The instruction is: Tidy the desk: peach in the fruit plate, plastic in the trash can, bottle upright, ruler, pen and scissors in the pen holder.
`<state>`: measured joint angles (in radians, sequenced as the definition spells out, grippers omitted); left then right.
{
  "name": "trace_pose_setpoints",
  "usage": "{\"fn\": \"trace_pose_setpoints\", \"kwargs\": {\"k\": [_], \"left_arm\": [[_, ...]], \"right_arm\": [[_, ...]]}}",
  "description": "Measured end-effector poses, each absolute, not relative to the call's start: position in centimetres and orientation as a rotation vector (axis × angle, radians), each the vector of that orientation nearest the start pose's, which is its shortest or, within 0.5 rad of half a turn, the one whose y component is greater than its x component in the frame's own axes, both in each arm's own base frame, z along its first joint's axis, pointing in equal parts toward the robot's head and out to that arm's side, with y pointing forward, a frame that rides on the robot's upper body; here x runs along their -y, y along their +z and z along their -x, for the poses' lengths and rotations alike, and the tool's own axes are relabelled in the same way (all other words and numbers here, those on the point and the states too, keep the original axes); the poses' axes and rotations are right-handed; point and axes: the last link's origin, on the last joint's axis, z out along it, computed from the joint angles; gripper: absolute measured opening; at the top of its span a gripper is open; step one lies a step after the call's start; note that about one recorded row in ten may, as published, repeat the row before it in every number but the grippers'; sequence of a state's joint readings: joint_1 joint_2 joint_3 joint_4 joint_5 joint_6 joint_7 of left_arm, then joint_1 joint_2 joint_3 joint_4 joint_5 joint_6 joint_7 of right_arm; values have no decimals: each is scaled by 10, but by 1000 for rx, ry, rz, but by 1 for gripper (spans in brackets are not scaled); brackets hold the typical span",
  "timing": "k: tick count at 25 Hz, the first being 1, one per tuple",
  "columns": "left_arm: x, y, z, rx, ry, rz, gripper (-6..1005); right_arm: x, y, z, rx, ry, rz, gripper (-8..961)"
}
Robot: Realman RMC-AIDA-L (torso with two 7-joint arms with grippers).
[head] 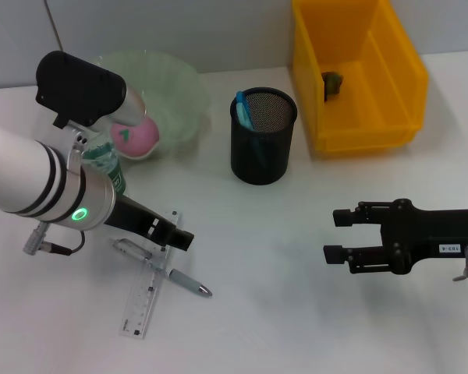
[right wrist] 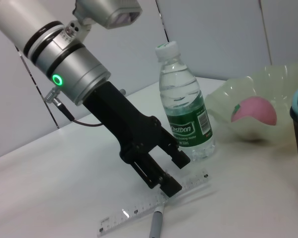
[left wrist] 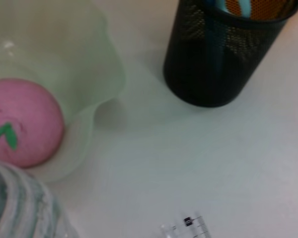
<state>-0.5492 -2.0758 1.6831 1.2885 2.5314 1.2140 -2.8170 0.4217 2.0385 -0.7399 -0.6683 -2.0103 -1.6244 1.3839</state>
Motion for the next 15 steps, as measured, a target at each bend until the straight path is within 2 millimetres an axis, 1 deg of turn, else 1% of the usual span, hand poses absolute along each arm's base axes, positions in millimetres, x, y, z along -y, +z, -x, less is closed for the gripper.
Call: {"fn": "trace_pose_setpoints", "kwargs": {"k": [9,15], "left_arm": [[-356,-67,177,1021,381,2474,813],[-358,-67,178,1017,376,2463,813]], "right_arm": [[-295,9,-295,-713,633,2773,742],[-295,9,-295,-713,633,2773,742]]}}
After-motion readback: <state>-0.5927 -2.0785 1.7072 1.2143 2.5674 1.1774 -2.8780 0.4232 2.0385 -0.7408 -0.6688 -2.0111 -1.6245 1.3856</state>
